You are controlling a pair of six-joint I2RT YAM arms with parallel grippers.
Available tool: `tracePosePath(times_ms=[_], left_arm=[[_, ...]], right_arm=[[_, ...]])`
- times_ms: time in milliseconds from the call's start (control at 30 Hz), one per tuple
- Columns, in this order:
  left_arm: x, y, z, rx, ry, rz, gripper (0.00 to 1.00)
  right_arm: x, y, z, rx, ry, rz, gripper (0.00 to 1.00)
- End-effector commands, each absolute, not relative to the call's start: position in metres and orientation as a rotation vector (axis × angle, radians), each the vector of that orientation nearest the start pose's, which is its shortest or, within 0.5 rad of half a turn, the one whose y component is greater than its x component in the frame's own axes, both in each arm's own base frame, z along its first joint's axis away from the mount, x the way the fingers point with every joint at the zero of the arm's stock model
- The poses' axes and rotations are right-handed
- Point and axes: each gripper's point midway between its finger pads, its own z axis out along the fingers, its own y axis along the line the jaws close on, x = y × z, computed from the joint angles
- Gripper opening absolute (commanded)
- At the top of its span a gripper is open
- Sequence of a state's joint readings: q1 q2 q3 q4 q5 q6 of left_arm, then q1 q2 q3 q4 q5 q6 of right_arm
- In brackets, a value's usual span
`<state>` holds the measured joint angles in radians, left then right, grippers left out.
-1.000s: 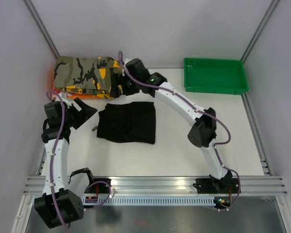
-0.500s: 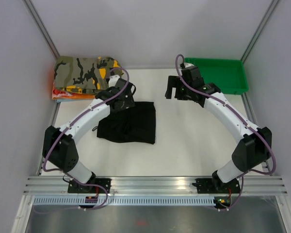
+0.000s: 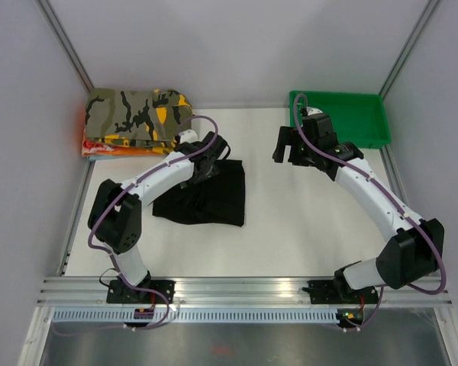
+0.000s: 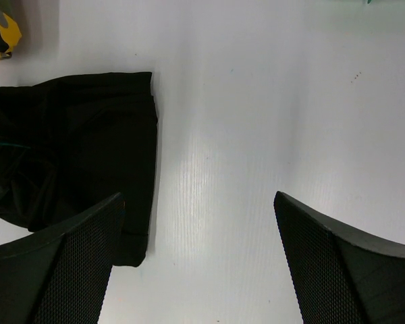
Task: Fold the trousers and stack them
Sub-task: Fold the trousers
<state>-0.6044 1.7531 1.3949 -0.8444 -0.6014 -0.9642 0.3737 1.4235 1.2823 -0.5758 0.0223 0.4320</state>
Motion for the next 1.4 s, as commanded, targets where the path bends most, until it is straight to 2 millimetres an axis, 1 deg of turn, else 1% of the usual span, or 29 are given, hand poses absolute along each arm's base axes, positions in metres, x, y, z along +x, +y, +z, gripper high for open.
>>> tracePosePath(times_ms=[0,167,200,267,367,400,433,467,500,600,633,733,767,800,833,867,933,967,1000,1033,1100,1133,1167,1200,1233,1267,1300,1333,1367], left_arm=[[0.350,-0.151,0.102,-0.679,2.370,0.256,0.87],[0.349,-0.129,0.094,-0.719,2.348,0.335,0.81],[0.350,-0.124,0.097,-0.725,2.339,0.330,0.76],[0.353,-0.122,0.096,-0.729,2.325,0.306,0.71],[0.355,-0.121,0.096,-0.719,2.317,0.292,0.50],[0.354,-0.122,0.095,-0.709,2.326,0.285,0.30],[0.354,-0.123,0.096,-0.711,2.327,0.274,0.16],[0.352,-0.124,0.095,-0.709,2.335,0.270,0.04],[0.349,-0.125,0.095,-0.708,2.346,0.258,0.02],[0.340,-0.120,0.109,-0.690,2.340,0.231,0.02],[0.336,-0.118,0.125,-0.687,2.316,0.195,0.02],[0.319,-0.111,0.136,-0.648,2.329,0.148,0.02],[0.307,-0.109,0.139,-0.626,2.342,0.104,0.02],[0.302,-0.107,0.140,-0.624,2.340,0.082,0.02],[0.297,-0.105,0.139,-0.622,2.345,0.066,0.02],[0.285,-0.099,0.132,-0.614,2.360,0.053,0.03],[0.275,-0.092,0.123,-0.629,2.371,0.050,0.05],[0.265,-0.085,0.112,-0.638,2.395,0.056,0.09],[0.263,-0.084,0.107,-0.650,2.397,0.046,0.10],[0.253,-0.078,0.094,-0.654,2.424,0.063,0.11],[0.247,-0.074,0.088,-0.676,2.427,0.049,0.16],[0.241,-0.070,0.080,-0.688,2.435,0.055,0.19],[0.239,-0.064,0.077,-0.709,2.439,0.058,0.27],[0.238,-0.061,0.079,-0.720,2.428,0.046,0.35],[0.235,-0.056,0.074,-0.721,2.433,0.059,0.41],[0.236,-0.046,0.075,-0.766,2.420,0.058,0.58],[0.238,-0.042,0.080,-0.773,2.398,0.033,0.62],[0.240,-0.036,0.080,-0.786,2.388,0.020,0.66],[0.248,-0.026,0.086,-0.797,2.360,-0.007,0.79]], right_arm=[[0.364,0.156,0.215,0.066,2.281,0.412,0.98],[0.361,0.157,0.215,0.055,2.284,0.430,0.98],[0.359,0.159,0.213,0.052,2.289,0.446,0.98],[0.358,0.162,0.212,0.049,2.292,0.468,0.98],[0.358,0.165,0.209,0.054,2.297,0.488,0.98],[0.357,0.166,0.209,0.054,2.301,0.495,0.98],[0.358,0.167,0.208,0.053,2.305,0.499,0.98],[0.358,0.168,0.208,0.052,2.306,0.501,0.98],[0.358,0.168,0.206,0.051,2.311,0.501,0.98],[0.360,0.170,0.206,0.052,2.311,0.515,0.98],[0.359,0.174,0.205,0.047,2.313,0.537,0.98],[0.359,0.184,0.201,0.031,2.327,0.598,0.98],[0.359,0.187,0.199,0.036,2.333,0.622,0.98],[0.362,0.192,0.196,0.032,2.332,0.649,0.98],[0.360,0.200,0.196,0.018,2.333,0.702,0.98],[0.359,0.205,0.193,0.021,2.340,0.735,0.98],[0.362,0.217,0.191,-0.003,2.326,0.787,0.98],[0.361,0.223,0.192,-0.023,2.321,0.804,0.98],[0.364,0.229,0.188,-0.035,2.320,0.812,0.98],[0.363,0.235,0.187,-0.051,2.322,0.824,0.97],[0.361,0.255,0.180,-0.108,2.340,0.845,0.97],[0.360,0.262,0.179,-0.123,2.346,0.852,0.96],[0.355,0.277,0.181,-0.163,2.342,0.871,0.96],[0.354,0.287,0.172,-0.182,2.362,0.874,0.96],[0.354,0.294,0.171,-0.190,2.364,0.879,0.96],[0.348,0.311,0.172,-0.232,2.362,0.899,0.96],[0.346,0.321,0.164,-0.250,2.377,0.906,0.93],[0.344,0.329,0.163,-0.258,2.380,0.918,0.92],[0.339,0.341,0.163,-0.287,2.377,0.933,0.91]])
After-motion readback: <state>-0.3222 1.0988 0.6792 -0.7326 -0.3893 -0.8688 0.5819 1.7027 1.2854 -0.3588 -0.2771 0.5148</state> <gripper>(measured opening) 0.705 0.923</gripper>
